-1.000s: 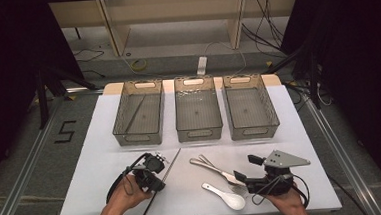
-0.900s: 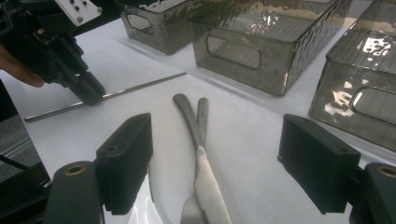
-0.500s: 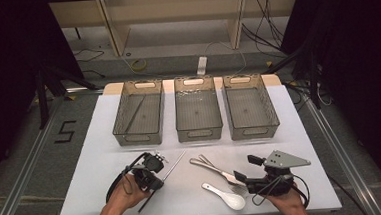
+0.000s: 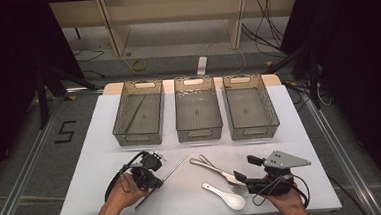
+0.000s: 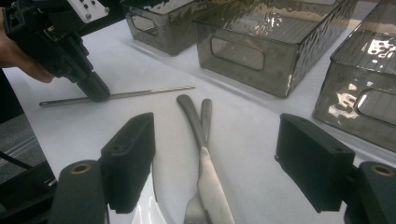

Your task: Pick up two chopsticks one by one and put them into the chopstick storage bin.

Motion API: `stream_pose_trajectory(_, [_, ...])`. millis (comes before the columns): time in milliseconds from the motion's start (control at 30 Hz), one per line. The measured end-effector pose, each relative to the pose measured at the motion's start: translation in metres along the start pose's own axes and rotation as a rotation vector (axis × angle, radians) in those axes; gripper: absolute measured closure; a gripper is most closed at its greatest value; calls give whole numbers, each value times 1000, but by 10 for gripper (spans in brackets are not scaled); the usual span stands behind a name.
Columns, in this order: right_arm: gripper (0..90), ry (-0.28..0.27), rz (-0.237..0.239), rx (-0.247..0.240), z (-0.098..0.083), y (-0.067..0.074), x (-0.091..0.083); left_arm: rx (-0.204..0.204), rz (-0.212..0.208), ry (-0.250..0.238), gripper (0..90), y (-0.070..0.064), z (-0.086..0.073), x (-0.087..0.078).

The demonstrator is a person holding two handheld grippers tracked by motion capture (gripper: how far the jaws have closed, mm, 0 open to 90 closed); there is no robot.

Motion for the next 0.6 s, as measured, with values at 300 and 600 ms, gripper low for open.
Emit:
stream_pose_trajectory(300, [284, -1, 4, -1, 0, 0, -1, -10, -8, -53, 849, 3, 5, -16])
stream_pose_trajectory(600, [275, -1, 7, 5, 0, 0, -1, -33, -49, -148, 849, 7, 17, -41])
Point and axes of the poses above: each handheld gripper's, and its own axes: x roughly forward along the jaws, z roughly out of its top, y roughly to its left, the point moved 9 cm from there along x, roughly forward along the jaws, and after that the axes turned 10 degrees about -y, right-handed, at the moved point
